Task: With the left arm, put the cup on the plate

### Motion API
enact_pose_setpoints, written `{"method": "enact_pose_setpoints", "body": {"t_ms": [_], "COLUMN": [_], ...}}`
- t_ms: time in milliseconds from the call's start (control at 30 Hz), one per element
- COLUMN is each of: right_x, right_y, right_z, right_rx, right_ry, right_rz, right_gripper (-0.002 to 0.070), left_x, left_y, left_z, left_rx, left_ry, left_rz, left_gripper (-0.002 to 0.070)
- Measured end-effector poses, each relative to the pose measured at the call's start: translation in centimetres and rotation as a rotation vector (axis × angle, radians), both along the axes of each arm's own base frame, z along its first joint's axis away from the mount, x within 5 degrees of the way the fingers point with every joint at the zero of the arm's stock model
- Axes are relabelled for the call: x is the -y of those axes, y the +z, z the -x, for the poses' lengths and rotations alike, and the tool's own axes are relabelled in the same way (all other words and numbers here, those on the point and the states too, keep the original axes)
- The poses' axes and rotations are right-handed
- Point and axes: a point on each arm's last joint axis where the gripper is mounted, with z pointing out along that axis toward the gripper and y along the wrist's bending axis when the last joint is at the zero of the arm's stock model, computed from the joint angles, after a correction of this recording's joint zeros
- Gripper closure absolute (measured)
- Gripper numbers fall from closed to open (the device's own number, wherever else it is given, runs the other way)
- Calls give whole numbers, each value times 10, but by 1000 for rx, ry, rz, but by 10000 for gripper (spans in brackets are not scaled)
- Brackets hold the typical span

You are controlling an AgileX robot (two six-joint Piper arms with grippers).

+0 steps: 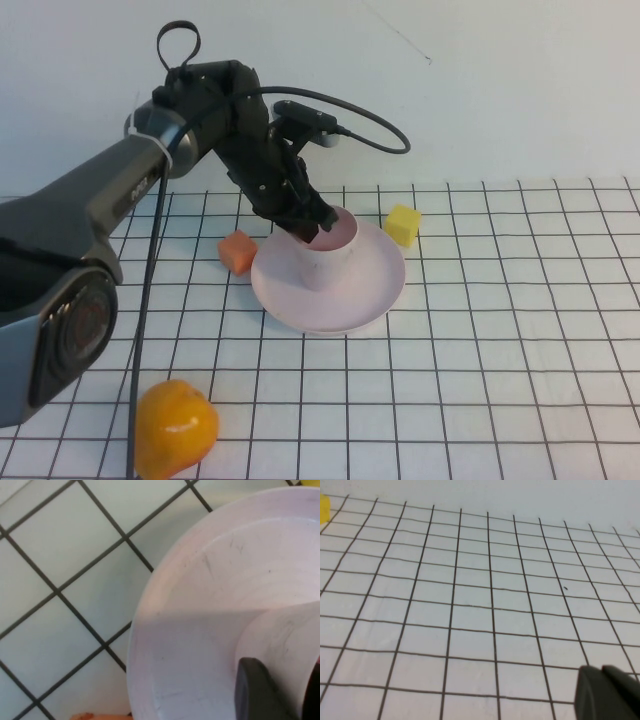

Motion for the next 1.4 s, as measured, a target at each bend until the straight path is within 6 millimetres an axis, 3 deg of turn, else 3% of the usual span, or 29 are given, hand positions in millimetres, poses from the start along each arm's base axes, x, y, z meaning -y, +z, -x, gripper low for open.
{"method": "enact_pose_setpoints", "body": {"t_ms": [167, 300, 400, 500, 667, 733, 800, 1067, 1267, 1400], "right_x": [0, 0, 0, 0, 0, 0, 0, 0, 0, 0], "right_y": [0, 0, 0, 0, 0, 0, 0, 0, 0, 0], "right_z": [0, 0, 0, 0, 0, 0, 0, 0, 0, 0], "right_rx": [0, 0, 0, 0, 0, 0, 0, 0, 0, 0], "right_ry": [0, 0, 0, 0, 0, 0, 0, 0, 0, 0], "right_rz": [0, 0, 0, 0, 0, 0, 0, 0, 0, 0], "right_gripper": [678, 678, 678, 678, 678, 678, 678, 678, 678, 678], "left_x": [-1, -3, -4, -6, -20, -27, -35, -68, -89, -102], "left_y": [-1, 13, 36, 72, 138, 167, 196, 310, 359, 370], "left_z": [0, -1, 0, 6, 29, 43, 59, 157, 223, 258], "left_rx": [0, 13, 48, 104, 220, 282, 344, 559, 697, 772], "left_ry": [-2, 7, 17, 12, 48, 65, 83, 125, 126, 151], "left_rz": [-17, -30, -19, -5, -14, -19, -14, 124, 216, 264], "left_gripper": [330, 267, 288, 344, 533, 612, 646, 672, 674, 675]}}
